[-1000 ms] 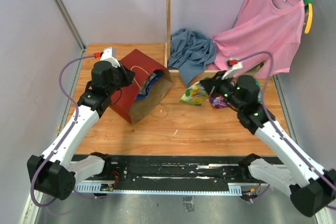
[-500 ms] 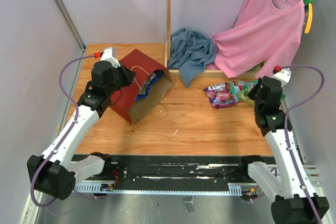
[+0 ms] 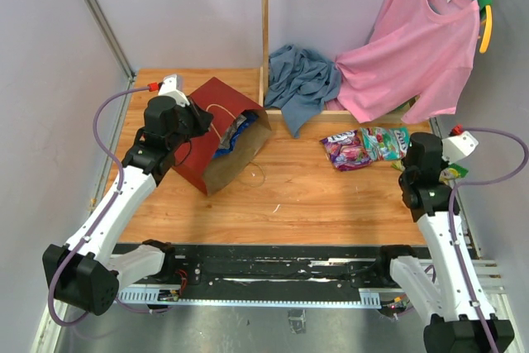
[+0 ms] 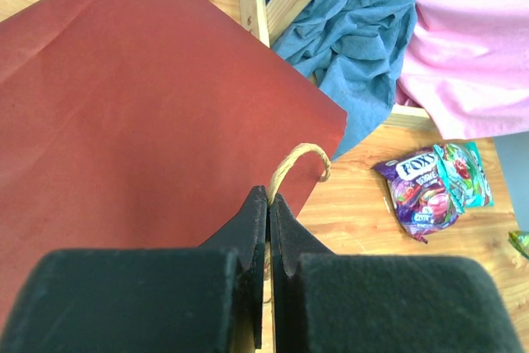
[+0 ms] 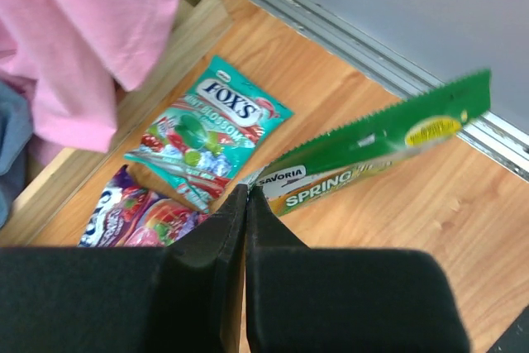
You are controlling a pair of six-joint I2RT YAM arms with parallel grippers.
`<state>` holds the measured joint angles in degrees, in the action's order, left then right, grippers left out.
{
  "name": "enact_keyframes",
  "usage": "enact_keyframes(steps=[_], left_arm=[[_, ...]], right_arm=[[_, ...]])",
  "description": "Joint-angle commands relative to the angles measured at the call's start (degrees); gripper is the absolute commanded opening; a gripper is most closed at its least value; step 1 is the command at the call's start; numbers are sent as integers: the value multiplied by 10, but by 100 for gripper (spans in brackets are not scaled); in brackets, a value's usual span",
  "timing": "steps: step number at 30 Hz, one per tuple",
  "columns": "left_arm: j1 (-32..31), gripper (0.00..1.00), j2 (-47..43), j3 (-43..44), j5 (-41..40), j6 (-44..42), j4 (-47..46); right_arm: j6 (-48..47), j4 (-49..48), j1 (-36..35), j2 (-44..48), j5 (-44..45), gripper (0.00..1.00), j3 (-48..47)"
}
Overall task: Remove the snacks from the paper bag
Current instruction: Place the snack at the center of the board.
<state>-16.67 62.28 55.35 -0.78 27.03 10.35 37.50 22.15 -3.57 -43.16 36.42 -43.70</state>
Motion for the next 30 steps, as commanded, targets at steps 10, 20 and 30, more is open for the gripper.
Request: enact_keyframes(steps=[10, 20, 30], left_arm=[[5, 0, -9, -7, -5, -9, -16], [5, 0, -6, -8, -3, -9, -16], [5, 1, -6, -8, -3, -9, -16]], right_arm=[[153, 33, 92, -77, -65, 1, 8], [209, -8, 125, -112, -74, 3, 39], [247, -46, 132, -166, -113, 38, 44]])
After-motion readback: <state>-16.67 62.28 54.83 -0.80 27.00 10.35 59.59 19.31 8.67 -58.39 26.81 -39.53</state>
